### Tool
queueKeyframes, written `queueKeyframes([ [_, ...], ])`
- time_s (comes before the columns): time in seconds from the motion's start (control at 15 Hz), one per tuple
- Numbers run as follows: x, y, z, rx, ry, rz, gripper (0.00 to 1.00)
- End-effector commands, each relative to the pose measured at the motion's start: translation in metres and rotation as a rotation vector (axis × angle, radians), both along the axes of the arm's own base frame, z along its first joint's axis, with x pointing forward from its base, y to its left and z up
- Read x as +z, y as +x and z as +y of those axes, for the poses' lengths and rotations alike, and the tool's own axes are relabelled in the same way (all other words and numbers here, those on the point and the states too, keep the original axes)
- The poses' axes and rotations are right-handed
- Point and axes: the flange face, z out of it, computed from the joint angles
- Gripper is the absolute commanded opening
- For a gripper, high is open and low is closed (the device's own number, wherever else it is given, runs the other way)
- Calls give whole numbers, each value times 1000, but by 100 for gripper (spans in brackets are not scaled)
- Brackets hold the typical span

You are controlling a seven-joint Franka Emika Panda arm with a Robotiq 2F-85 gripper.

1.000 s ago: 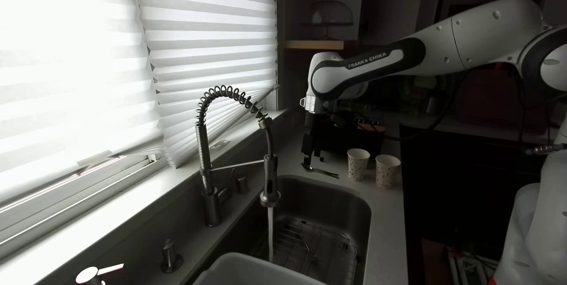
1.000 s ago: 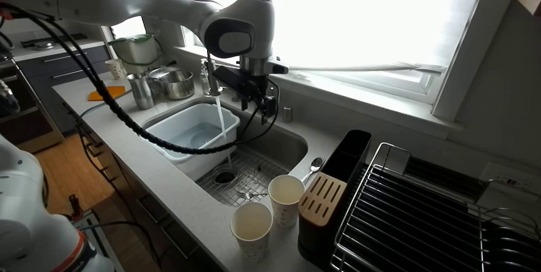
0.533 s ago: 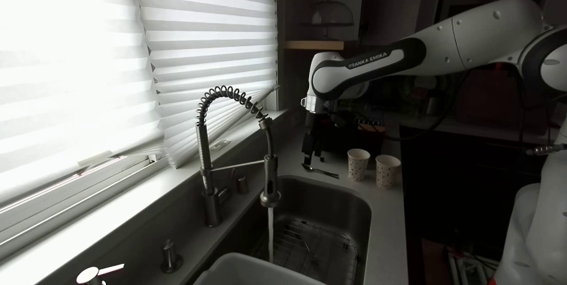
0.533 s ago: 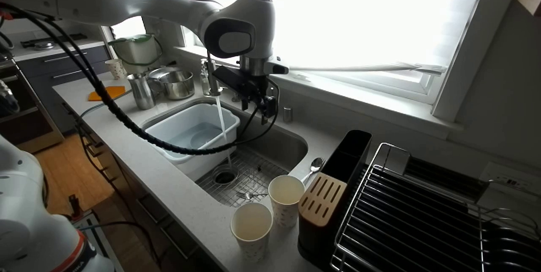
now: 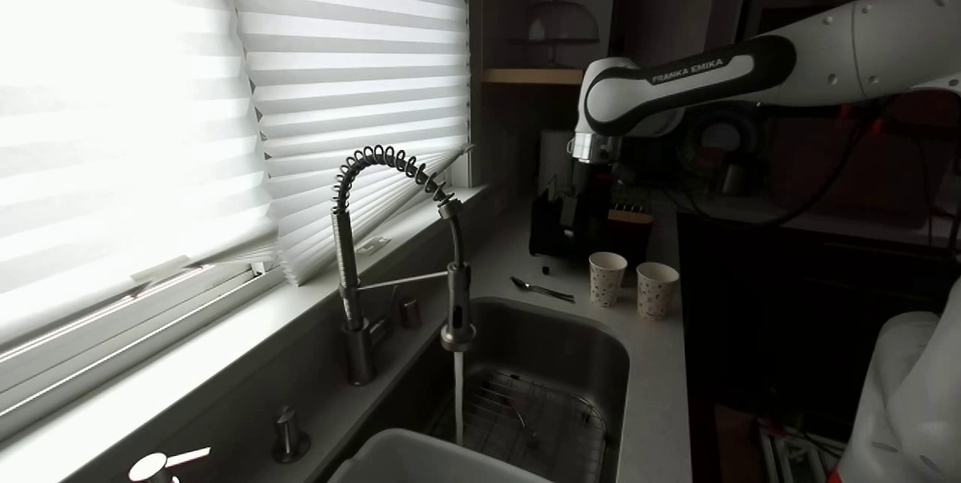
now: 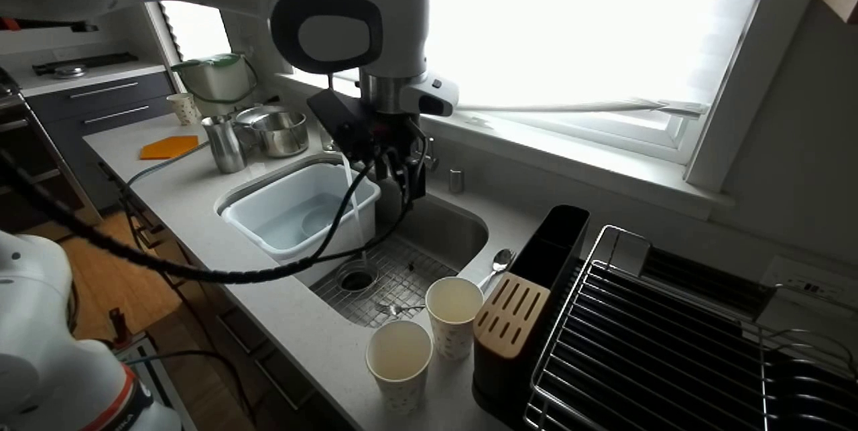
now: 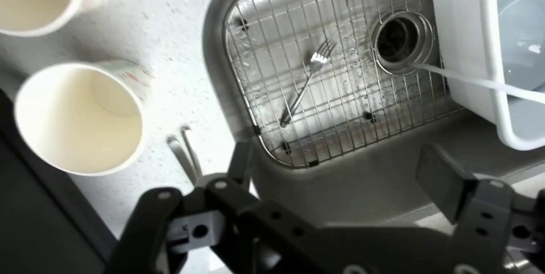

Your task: Push the faucet handle to the right then put water in both coffee cups and set them back down on the right side of the counter.

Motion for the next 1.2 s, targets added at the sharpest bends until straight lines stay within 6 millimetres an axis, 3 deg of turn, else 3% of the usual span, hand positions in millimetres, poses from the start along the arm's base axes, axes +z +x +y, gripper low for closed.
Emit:
queueKeyframes([
  [0.0,18,-73,-34,-78,43,93,100],
  [0.27,19,-135,-82,-56,92,139,100],
  [0.6,-5,-181,-131,-67,79,171,100],
  [0.67,7,-169,-124,-71,83,151,100],
  [0.8,1,-179,-131,-80,93,160,100],
  [1.13,-7,-180,-134,-26,39,236,100],
])
